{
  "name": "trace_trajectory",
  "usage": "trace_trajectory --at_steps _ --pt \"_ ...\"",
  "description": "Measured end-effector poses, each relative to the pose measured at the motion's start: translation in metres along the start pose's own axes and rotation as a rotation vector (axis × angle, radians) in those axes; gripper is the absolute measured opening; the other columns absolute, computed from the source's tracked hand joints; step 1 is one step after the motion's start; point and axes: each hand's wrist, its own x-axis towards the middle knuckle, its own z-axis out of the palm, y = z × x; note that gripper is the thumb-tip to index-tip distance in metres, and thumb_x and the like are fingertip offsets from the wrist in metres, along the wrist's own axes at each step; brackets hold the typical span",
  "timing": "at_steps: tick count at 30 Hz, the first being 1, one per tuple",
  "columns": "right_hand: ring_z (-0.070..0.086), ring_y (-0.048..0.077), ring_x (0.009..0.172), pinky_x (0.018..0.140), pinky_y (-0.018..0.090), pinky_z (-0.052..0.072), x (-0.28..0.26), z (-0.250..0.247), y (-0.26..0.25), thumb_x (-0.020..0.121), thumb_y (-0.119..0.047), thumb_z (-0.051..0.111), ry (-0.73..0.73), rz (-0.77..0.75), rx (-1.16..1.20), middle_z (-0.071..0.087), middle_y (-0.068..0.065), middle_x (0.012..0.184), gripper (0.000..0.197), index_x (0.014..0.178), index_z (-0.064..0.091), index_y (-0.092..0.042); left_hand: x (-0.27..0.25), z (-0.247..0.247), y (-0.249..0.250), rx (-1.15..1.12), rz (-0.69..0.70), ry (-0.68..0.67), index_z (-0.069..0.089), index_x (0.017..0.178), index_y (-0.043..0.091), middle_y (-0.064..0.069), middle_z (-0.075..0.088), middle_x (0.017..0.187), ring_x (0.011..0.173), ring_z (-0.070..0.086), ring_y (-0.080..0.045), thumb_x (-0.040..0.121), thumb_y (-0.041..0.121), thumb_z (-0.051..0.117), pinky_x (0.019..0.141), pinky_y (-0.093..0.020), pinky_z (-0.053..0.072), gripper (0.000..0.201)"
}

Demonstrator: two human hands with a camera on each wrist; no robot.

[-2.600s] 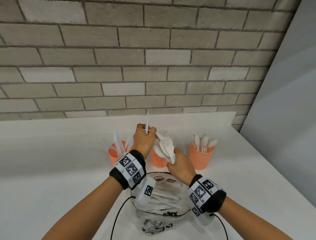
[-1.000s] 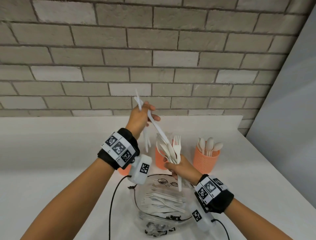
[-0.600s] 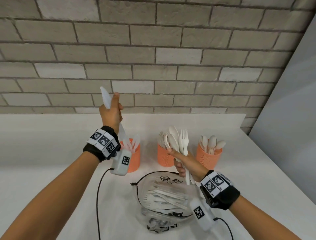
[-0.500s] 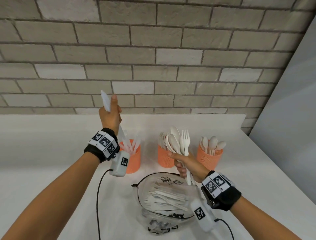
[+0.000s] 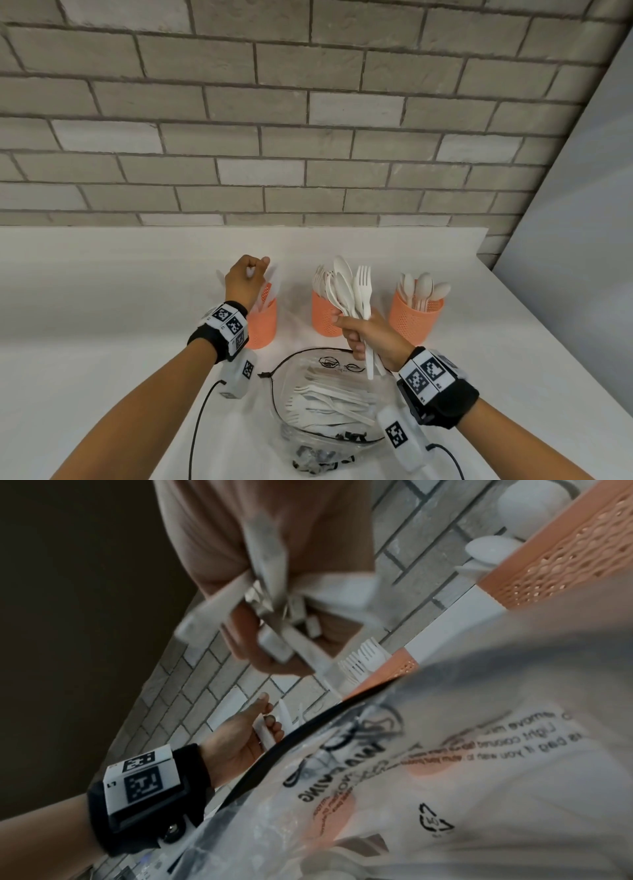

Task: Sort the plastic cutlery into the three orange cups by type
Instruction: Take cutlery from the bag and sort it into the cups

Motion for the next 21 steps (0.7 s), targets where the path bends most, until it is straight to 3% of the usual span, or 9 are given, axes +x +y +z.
trace_trajectory --at_steps 2,4,6,9,11,13,16,21 --pt "0.033 0.005 0.03 0.033 0.014 0.029 0.0 0.0 0.0 0.09 -0.011 0.057 -0.01 -0.007 0.025 0.038 -0.007 0.043 0.006 0.086 0.057 -0.015 -0.001 0.0 0.002 0.011 0.016 -0.001 0.06 0.086 0.0 -0.006 0.062 0.086 0.087 0.057 -0.019 0.093 0.022 0.051 0.081 -0.026 0.044 0.024" --pt "0.033 0.005 0.03 0.033 0.014 0.029 -0.001 -0.001 0.0 0.091 -0.013 0.057 -0.024 -0.018 0.058 0.037 -0.006 0.043 0.01 0.082 0.054 -0.016 -0.002 -0.002 0.01 0.071 0.103 0.033 0.065 0.093 -0.002 -0.007 0.062 0.098 0.097 0.056 -0.019 0.095 0.018 0.048 0.08 -0.021 0.039 0.026" --pt "0.034 0.005 0.031 0.034 0.015 0.03 -0.002 -0.002 -0.001 0.092 -0.014 0.055 -0.039 -0.025 0.086 0.038 -0.006 0.043 0.012 0.08 0.053 -0.016 -0.005 -0.005 0.023 0.113 0.241 0.107 0.067 0.097 0.003 -0.009 0.063 0.108 0.1 0.056 -0.018 0.095 0.015 0.048 0.08 -0.023 0.039 0.023" --pt "0.036 0.005 0.032 0.035 0.016 0.032 -0.004 -0.004 -0.003 0.093 -0.017 0.054 -0.061 -0.04 0.149 0.04 -0.006 0.043 0.013 0.081 0.052 -0.016 -0.019 -0.004 0.051 0.038 0.339 0.131 0.068 0.095 0.004 -0.008 0.066 0.102 0.094 0.059 -0.017 0.092 0.007 0.048 0.078 -0.016 0.045 0.021" --pt "0.037 0.005 0.032 0.035 0.016 0.034 -0.005 -0.004 -0.005 0.093 -0.019 0.052 -0.068 -0.052 0.188 0.041 -0.006 0.043 0.014 0.079 0.053 -0.019 -0.035 0.001 0.069 0.018 0.291 0.025 0.069 0.09 0.003 -0.006 0.068 0.094 0.087 0.061 -0.016 0.091 0.01 0.05 0.077 -0.015 0.047 0.02" --pt "0.038 0.006 0.033 0.036 0.017 0.034 -0.006 -0.003 -0.006 0.092 -0.02 0.053 -0.074 -0.072 0.198 0.043 -0.005 0.045 0.011 0.081 0.056 -0.022 -0.055 0.011 0.08 0.06 0.189 -0.164 0.068 0.087 0.006 -0.004 0.068 0.087 0.082 0.06 -0.015 0.091 0.026 0.054 0.077 -0.024 0.047 0.025" --pt "0.039 0.006 0.034 0.035 0.017 0.035 -0.007 -0.002 -0.005 0.093 -0.02 0.053 -0.076 -0.089 0.194 0.046 -0.004 0.047 0.008 0.086 0.058 -0.019 -0.081 0.03 0.082 0.099 0.056 -0.402 0.066 0.086 0.011 0.002 0.065 0.082 0.078 0.058 -0.012 0.089 0.046 0.052 0.076 -0.026 0.044 0.038" --pt "0.042 0.008 0.032 0.036 0.018 0.036 -0.012 -0.004 -0.004 0.095 -0.016 0.049 -0.085 -0.098 0.218 0.052 0.001 0.05 0.015 0.082 0.055 -0.009 -0.101 0.054 0.075 0.063 -0.01 -0.484 0.056 0.072 0.017 0.001 0.06 0.071 0.079 0.06 -0.021 0.095 0.038 0.045 0.078 -0.034 0.046 0.033"
